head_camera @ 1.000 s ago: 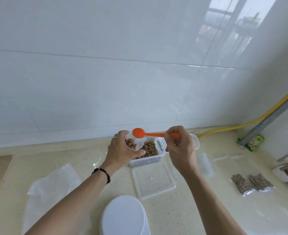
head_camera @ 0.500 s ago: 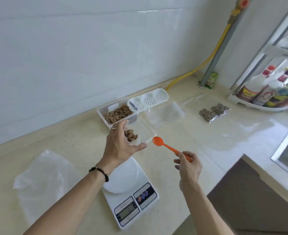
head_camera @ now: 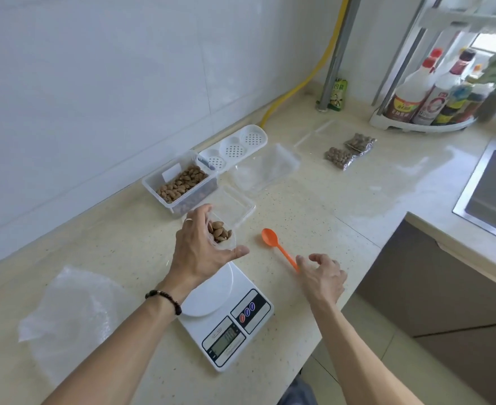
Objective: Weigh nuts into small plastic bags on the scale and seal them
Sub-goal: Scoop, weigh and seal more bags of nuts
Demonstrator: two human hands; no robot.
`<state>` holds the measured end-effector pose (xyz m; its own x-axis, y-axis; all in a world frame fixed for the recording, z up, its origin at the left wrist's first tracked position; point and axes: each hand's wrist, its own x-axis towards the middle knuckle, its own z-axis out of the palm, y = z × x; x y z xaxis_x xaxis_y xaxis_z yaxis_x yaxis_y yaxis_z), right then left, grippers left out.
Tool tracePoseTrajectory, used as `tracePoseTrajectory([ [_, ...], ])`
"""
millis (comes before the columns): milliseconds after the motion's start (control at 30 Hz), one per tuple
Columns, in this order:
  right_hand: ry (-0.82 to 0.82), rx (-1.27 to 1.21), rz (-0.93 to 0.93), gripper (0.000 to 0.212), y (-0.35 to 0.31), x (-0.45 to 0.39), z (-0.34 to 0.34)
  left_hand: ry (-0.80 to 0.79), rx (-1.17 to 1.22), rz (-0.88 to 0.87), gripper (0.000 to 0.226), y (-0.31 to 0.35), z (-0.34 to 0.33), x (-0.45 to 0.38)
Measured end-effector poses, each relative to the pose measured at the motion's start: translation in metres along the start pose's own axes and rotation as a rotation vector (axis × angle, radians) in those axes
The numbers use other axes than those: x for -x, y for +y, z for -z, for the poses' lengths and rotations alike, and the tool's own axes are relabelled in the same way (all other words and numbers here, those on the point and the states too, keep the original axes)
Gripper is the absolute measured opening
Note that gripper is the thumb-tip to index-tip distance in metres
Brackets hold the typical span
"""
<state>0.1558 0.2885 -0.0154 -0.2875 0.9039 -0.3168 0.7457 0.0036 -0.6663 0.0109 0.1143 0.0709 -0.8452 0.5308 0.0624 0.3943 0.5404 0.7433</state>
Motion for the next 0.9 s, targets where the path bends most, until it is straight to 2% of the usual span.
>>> tracePoseTrajectory([
  [67, 0.012, 0.003, 0.106, 0.034, -0.02, 0.001, 0.007, 0.002, 0.019, -0.003, 0.109, 0.004, 0.004, 0.0],
  [133, -0.059, -0.158, 0.229, 0.025, -0.05, 0.008, 0.017, 0.004, 0.036, -0.002, 0.11, 0.007, 0.008, -0.001],
  [233, -0.249, -0.288, 0.419, 0.026, -0.103, 0.027, 0.035, 0.017, 0.067, 0.006, 0.11, 0.014, 0.013, 0.002],
  [300, -0.4, -0.246, 0.523, 0.031, -0.133, 0.038, 0.041, 0.029, 0.076, -0.012, 0.109, 0.02, 0.016, 0.003],
  [367, -0.527, -0.149, 0.595, 0.023, -0.151, 0.044, 0.04, 0.034, 0.071, -0.02, 0.108, 0.024, 0.019, 0.003],
  [433, -0.535, -0.075, 0.652, 0.017, -0.162, 0.046, 0.037, 0.04, 0.095, -0.019, 0.11, 0.025, 0.023, 0.003],
  [500, -0.52, -0.058, 0.693, 0.023, -0.17, 0.044, 0.034, 0.054, 0.129, -0.024, 0.111, 0.023, 0.026, 0.001],
  [667, -0.557, -0.071, 0.701, 0.021, -0.188, 0.051, 0.039, 0.035, 0.215, -0.039, 0.104, 0.02, 0.04, 0.002],
  [733, -0.563, -0.055, 0.737, 0.021, -0.193, 0.054, 0.041, 0.019, 0.243, 0.0, 0.095, 0.013, 0.045, 0.004],
  [900, -0.608, -0.08, 0.766, 0.02, -0.21, 0.061, 0.05, 0.0, 0.286, 0.057, 0.052, -0.005, 0.061, 0.009],
])
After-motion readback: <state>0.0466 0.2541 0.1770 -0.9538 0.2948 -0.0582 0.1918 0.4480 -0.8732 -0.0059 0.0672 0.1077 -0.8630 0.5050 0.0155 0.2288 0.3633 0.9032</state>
